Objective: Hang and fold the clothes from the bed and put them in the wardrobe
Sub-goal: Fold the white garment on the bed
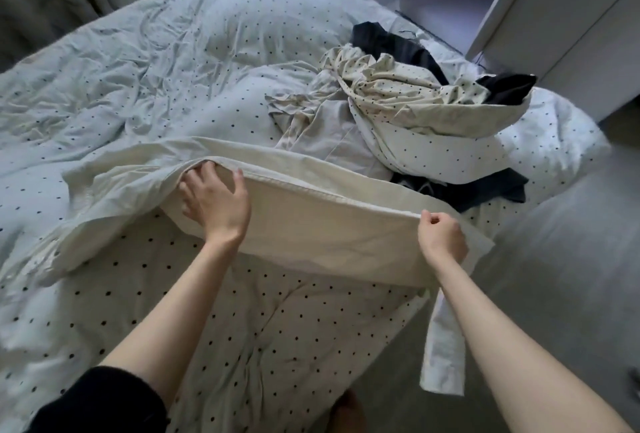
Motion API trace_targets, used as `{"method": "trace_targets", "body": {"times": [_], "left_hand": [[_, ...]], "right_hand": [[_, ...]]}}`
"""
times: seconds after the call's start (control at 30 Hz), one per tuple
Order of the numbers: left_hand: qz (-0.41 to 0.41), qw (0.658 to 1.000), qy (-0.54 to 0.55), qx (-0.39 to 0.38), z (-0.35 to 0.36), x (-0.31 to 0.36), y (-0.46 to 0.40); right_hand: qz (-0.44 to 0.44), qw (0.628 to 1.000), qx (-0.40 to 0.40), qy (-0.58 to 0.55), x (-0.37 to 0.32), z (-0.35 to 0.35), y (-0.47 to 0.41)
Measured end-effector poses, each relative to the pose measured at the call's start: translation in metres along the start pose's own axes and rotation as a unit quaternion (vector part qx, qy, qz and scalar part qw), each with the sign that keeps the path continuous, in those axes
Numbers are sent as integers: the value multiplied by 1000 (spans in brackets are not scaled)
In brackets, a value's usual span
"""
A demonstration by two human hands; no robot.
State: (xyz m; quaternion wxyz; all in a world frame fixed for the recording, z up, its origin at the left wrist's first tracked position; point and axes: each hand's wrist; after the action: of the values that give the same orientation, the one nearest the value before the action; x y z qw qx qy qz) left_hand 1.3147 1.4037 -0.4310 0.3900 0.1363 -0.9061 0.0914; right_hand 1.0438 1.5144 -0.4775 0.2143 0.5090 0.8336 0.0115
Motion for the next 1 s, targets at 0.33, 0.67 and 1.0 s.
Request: {"method": "trace_targets", "body": {"times": [0.33,0.67,1.0], "left_hand": [[86,926,-249,-270,138,-17,-30],[251,868,-291,-313,212,9,59],[325,847,-287,-309,203,0,64]], "right_hand": [[-249,918,-157,267,13,94,-74],[-401,894,69,189,51,76,-105],[-365,909,103,176,26,73,-107]]}}
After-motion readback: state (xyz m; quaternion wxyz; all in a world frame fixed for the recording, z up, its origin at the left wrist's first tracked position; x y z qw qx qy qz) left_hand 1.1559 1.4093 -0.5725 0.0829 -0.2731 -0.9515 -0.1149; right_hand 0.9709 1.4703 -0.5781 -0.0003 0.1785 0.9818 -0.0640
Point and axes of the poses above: each hand's wrist, its own y-axis away from the middle knuckle, its own z-axis out of the palm, x = y × z, and after that the axes turned 10 degrees about y, right-handed
